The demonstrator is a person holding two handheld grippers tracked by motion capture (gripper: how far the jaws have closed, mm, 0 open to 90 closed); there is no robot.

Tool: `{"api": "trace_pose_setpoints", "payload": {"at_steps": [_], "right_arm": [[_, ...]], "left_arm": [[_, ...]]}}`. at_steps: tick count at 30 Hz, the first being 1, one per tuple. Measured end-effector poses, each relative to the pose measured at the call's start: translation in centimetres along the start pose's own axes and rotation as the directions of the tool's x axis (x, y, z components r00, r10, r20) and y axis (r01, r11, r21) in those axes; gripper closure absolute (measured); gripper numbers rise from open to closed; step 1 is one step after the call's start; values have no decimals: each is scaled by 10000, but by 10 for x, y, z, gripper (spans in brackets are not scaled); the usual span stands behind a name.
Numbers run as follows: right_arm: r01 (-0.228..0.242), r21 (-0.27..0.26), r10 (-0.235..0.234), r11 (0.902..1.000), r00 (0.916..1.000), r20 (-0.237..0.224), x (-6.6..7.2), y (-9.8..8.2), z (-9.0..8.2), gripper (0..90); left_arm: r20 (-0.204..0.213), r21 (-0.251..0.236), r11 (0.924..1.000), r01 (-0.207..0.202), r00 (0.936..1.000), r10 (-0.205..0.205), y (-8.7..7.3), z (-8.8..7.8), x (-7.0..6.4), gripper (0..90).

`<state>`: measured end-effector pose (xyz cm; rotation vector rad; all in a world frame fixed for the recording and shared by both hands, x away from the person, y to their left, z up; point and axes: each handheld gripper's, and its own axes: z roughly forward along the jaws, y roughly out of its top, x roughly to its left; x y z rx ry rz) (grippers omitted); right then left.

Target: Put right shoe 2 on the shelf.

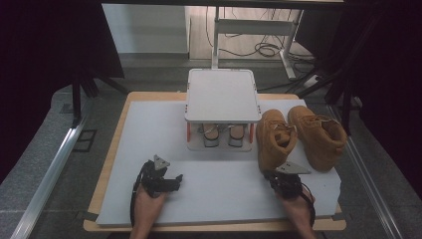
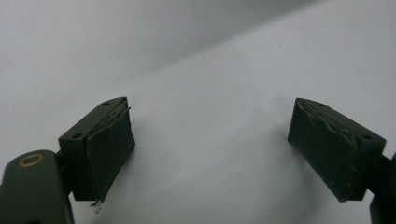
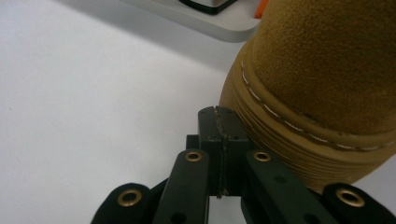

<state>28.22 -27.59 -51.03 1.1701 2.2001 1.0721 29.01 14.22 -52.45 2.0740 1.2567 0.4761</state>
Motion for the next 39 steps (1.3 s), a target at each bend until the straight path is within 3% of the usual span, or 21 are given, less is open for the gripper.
{"api": "trace_pose_setpoints", "payload": {"at_steps": [17, 22, 25, 29, 33, 39], "right_arm": [[-435, -20, 435, 9991, 9969, 651, -30, -19, -25, 900], [-361, -45, 363, 9993, 9963, 775, -27, -19, -24, 900], [-495, -294, 509, 9983, 9974, 514, -26, -20, -27, 886], [-644, -742, 686, 9952, 9961, 549, -26, -17, -36, 804], [-996, -1349, 1100, 9858, 9913, 720, -27, -17, -47, 684], [-1531, -2037, 1785, 9670, 9774, 1131, -34, -13, -60, 468]], "left_arm": [[0, 1, 10000, 2, 10000, -2, 0, 0, 0, 137], [1, 4, 10000, -2, 10000, 2, 0, 0, 0, 137], [5, 4, 10000, 3, 10000, -3, 0, 0, 0, 137], [2, 7, 10000, -1, 10000, 1, 0, 0, 0, 137], [3, 8, 10000, -3, 10000, 3, 0, 0, 0, 137], [3, 6, 10000, 2, 10000, -2, 0, 0, 0, 137]]}}
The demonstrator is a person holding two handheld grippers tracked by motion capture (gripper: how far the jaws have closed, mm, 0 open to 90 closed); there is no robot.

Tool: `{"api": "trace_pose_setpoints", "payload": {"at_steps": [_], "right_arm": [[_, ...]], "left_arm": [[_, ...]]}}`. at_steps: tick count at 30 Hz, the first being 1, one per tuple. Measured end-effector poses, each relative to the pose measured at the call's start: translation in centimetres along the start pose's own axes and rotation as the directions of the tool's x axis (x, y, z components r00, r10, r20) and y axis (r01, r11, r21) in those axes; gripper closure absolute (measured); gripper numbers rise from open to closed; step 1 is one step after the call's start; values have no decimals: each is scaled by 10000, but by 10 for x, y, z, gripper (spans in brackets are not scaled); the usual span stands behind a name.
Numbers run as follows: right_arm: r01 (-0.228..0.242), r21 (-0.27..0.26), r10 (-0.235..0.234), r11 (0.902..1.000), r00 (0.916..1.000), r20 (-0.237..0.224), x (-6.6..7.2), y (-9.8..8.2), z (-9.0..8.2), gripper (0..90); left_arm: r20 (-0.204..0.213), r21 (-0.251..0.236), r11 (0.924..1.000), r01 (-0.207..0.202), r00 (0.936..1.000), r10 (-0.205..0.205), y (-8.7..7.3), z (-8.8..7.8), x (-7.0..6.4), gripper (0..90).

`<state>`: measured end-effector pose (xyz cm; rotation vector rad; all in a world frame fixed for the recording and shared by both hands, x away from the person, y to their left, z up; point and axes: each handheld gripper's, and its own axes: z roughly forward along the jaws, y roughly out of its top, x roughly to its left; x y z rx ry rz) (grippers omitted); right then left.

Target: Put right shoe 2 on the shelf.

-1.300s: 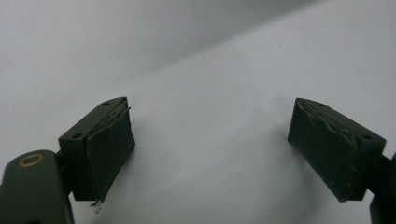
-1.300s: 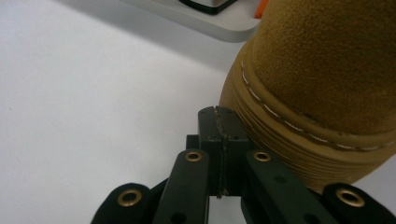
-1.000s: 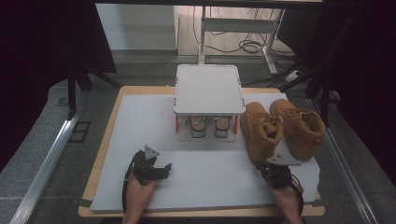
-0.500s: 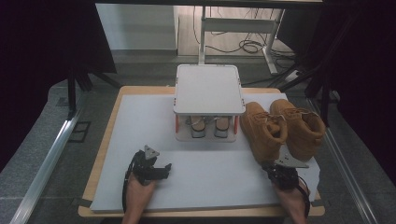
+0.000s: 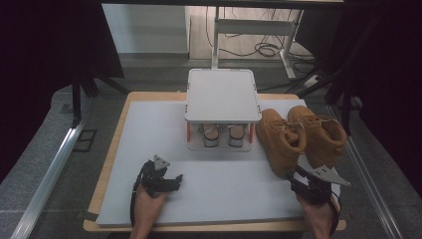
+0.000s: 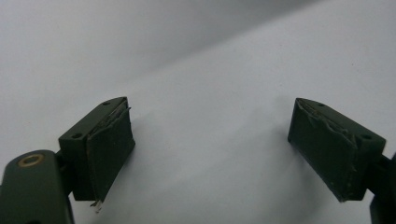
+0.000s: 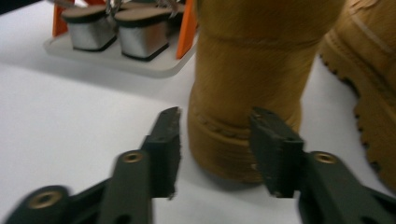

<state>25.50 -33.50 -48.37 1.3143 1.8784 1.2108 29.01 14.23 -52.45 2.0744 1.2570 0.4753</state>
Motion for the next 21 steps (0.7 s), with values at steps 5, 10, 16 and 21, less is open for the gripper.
{"api": "trace_pose_setpoints", "payload": {"at_steps": [5, 10, 16, 21], "right_arm": [[-274, -113, 276, 9996, 9995, 172, -4, 7, 3, 332], [-442, -542, 461, 9975, 9983, 349, -5, 13, 8, 261], [-159, -1382, 303, 9903, 9943, 1024, -4, 22, 17, 227], [175, -1812, 86, 9833, 9897, 1427, 0, 30, 25, 182]], "left_arm": [[1, 0, 10000, -2, 10000, 2, 0, 0, 0, 137], [5, 1, 10000, 5, 10000, -5, 0, 0, 0, 137], [7, -1, 10000, 4, 10000, -4, 0, 0, 0, 137], [7, 0, 10000, 8, 10000, -8, 0, 0, 0, 137]]}}
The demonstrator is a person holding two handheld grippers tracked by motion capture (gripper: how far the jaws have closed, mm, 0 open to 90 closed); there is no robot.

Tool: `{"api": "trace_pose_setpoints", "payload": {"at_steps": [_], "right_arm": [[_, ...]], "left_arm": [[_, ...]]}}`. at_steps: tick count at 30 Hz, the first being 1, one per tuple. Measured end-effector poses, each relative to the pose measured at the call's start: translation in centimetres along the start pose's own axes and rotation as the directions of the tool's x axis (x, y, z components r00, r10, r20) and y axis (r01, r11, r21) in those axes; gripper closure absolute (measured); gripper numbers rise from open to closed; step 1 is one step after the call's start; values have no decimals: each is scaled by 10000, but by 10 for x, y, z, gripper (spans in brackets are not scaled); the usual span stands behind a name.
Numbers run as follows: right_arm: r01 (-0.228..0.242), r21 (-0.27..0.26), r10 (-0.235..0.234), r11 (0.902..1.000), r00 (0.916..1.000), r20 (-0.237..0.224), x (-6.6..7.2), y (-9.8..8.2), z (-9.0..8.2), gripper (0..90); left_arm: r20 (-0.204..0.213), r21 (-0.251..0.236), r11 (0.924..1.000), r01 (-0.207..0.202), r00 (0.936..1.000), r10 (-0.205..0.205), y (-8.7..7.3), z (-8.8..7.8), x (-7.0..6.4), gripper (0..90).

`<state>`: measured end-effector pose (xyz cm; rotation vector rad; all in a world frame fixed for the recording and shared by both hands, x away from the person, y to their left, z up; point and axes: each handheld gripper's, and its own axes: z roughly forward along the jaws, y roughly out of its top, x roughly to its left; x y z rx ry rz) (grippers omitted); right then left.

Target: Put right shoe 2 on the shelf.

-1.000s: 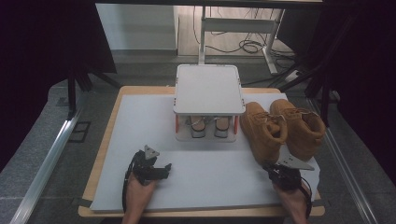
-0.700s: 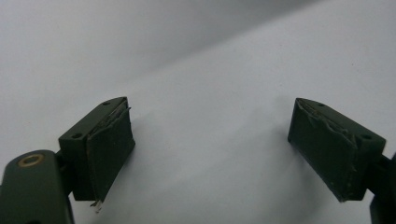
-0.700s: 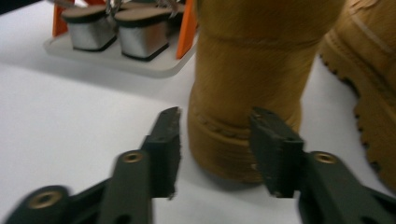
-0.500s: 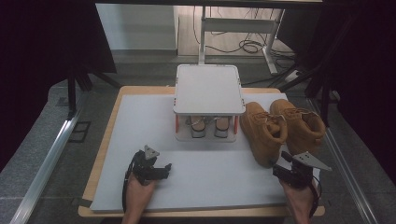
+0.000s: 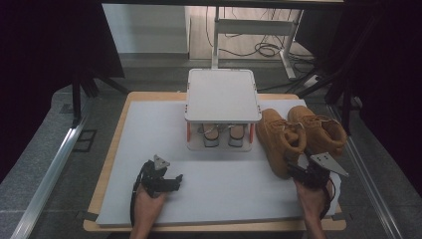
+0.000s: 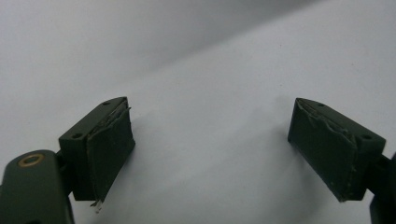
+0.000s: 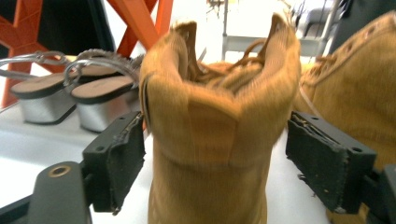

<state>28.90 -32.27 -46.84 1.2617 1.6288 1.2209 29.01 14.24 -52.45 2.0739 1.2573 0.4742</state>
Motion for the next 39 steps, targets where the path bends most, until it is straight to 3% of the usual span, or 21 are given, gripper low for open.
{"api": "trace_pose_setpoints", "payload": {"at_steps": [7, 13, 18, 23, 30, 34, 39], "right_arm": [[-59, -160, 66, 9999, 9991, 425, 4, 4, 19, 100], [145, 256, -162, 9996, 9976, 670, 8, 8, 37, 0], [309, 463, -358, 9985, 9934, 1091, 12, 10, 43, 7], [60, 315, -103, 9995, 9901, 1398, 13, 11, 44, 93], [3, 402, -64, 9992, 9883, 1524, 11, 12, 38, 315], [164, 427, -230, 9990, 9872, 1580, 13, 11, 37, 434], [449, 413, -510, 9981, 9857, 1607, 17, 12, 36, 499]], "left_arm": [[3, -2, 10000, 4, 10000, -4, 0, 0, 0, 138], [4, 0, 10000, 2, 10000, -2, 0, 0, 0, 138], [5, 4, 10000, 0, 10000, 0, 0, 0, 0, 138], [5, 3, 10000, -1, 10000, 1, 0, 0, 0, 138], [5, -1, 10000, 2, 10000, -2, 0, 0, 0, 138], [7, -2, 10000, 7, 10000, -7, 0, 0, 0, 138], [9, 1, 10000, 12, 10000, -12, 0, 0, 0, 138]]}}
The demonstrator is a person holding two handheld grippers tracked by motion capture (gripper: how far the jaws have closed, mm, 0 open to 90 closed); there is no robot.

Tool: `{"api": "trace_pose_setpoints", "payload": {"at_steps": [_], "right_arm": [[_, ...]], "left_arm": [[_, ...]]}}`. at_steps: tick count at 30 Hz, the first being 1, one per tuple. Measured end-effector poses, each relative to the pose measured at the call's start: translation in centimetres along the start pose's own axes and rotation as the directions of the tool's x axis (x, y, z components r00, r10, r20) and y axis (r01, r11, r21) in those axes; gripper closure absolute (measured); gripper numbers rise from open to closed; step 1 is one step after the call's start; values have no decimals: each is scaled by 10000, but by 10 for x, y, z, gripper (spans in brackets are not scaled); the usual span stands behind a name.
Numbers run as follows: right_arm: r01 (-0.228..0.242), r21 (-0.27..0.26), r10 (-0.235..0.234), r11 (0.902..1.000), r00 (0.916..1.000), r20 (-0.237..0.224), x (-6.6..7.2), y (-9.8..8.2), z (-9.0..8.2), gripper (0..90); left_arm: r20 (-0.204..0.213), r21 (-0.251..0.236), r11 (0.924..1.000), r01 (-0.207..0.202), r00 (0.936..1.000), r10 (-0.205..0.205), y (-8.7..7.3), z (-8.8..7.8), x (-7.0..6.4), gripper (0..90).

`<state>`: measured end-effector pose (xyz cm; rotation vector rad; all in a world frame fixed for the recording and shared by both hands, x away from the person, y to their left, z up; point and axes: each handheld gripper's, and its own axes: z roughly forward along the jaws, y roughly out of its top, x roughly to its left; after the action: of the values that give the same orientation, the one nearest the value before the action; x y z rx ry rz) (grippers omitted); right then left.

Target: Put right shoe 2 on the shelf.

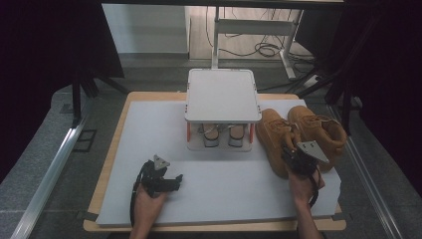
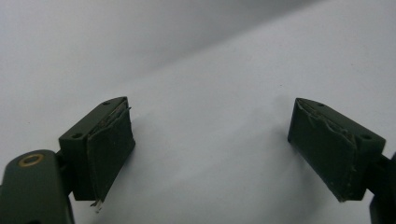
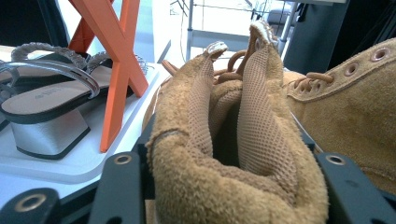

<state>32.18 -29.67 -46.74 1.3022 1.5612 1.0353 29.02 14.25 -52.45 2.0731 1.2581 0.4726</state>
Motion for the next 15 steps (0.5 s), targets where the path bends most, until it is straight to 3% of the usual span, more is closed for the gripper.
{"api": "trace_pose_setpoints", "payload": {"at_steps": [6, 15], "right_arm": [[309, -34, -309, 9995, 9995, -62, 2, 9, -4, 522], [299, -144, -303, 9994, 9992, -256, 3, 19, -10, 530]], "left_arm": [[5, 1, 10000, 5, 10000, -5, 0, 0, 0, 138], [8, 1, 10000, 7, 10000, -7, 0, 0, 0, 138]]}}
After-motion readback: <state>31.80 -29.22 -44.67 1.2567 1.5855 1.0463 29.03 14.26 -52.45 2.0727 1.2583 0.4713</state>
